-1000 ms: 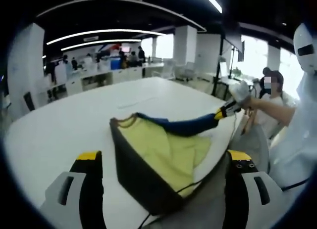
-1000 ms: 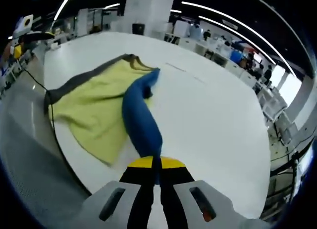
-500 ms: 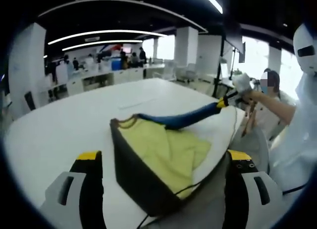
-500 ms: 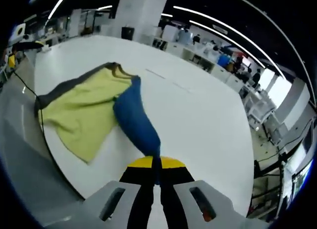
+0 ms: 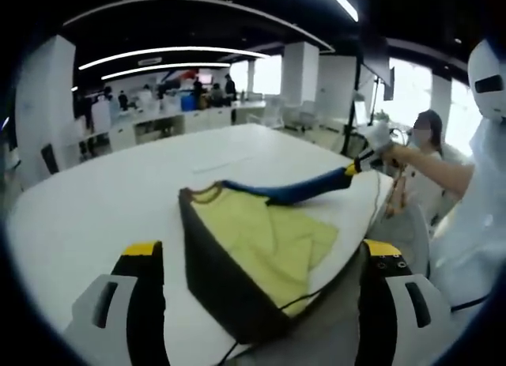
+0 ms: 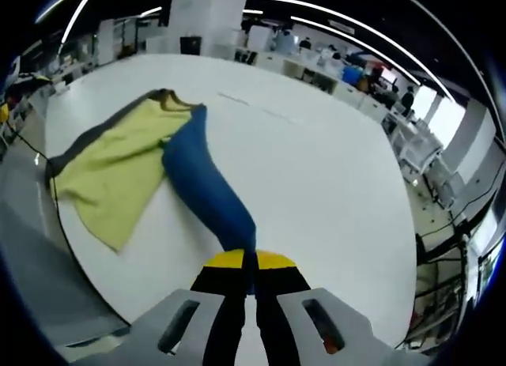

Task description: Fold the garment on the visible template until the final outline fits inside the template.

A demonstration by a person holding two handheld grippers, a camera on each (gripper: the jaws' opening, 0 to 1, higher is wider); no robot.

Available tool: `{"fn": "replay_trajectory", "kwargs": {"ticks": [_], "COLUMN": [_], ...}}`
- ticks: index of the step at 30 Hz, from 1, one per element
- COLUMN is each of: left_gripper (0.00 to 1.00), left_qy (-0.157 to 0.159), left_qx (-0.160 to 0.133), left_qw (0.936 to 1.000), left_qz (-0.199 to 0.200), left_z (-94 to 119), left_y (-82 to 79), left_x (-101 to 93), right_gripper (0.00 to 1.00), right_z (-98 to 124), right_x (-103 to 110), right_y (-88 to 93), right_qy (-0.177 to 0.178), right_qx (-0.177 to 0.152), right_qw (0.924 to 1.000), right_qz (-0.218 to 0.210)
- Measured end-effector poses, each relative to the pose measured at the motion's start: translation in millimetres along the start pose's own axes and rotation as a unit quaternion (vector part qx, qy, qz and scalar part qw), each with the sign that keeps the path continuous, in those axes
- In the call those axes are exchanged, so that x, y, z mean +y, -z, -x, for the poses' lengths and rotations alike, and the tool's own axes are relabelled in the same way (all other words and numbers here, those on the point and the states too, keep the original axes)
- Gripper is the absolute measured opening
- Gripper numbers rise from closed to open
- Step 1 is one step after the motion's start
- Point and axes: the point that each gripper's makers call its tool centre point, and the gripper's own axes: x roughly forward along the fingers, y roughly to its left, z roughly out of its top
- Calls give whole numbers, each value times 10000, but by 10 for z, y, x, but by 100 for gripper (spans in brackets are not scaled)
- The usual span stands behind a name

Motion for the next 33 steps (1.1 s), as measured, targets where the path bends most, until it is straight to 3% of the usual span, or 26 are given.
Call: {"fn": "replay_trajectory", "kwargs": {"ticks": [6,8,11,16,23,28,33], "left_gripper": [100,100,100,100,100,100,100], "left_qy": [-42,-50,-45,-4,-11,-52,-65], "left_qx": [43,38,62,52,-1,4,51], "left_qw": [10000,10000,10000,10000,10000,10000,9999], "left_qz": [18,42,44,47,37,57,93], "left_z": [3,4,-3,-13,-14,-2,-3], "left_y": [15,11,18,4,-44,-46,-19], "left_x": [9,10,9,-12,-27,-22,-36], "right_gripper": [3,3,3,3,3,3,3], "right_z": [-5,-34,-65,-128,-228,-276,-438], "right_x": [24,-65,-65,-90,-138,-258,-507], "right_y": [108,135,179,278,357,422,520], "right_qy": [120,167,60,37,-63,53,61], "right_qx": [140,142,175,458,561,632,658], "right_qw": [9998,9997,9993,9988,9979,9973,9965], "right_qz": [-87,-124,-315,-177,-324,-363,-505]}}
